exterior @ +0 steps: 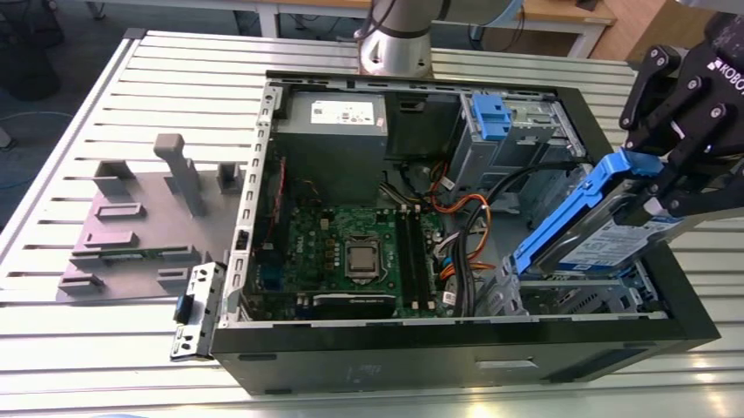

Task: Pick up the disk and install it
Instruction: 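Pick up the disk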

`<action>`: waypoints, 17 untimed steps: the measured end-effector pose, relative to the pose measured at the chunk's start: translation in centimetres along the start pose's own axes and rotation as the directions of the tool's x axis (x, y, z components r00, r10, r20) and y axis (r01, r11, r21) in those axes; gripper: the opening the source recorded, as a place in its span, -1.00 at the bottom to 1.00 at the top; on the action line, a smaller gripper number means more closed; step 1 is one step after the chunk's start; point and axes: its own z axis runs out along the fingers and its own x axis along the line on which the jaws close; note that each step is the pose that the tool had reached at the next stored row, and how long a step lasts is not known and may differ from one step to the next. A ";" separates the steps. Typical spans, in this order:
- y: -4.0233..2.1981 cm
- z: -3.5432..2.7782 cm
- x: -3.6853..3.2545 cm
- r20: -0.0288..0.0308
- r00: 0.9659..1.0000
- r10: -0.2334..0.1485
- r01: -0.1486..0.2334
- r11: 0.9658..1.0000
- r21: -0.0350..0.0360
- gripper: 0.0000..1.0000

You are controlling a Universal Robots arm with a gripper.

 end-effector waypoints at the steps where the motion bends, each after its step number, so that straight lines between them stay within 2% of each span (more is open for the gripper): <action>1: 0.00 0.08 -0.07 0.000 1.000 0.001 -0.001 1.000 0.000 -0.27; 5: 0.01 0.31 -0.34 0.001 1.000 0.008 -0.008 1.000 0.000 -0.27; 17: -0.03 0.81 -0.12 0.000 1.000 0.009 -0.009 1.000 0.000 -0.27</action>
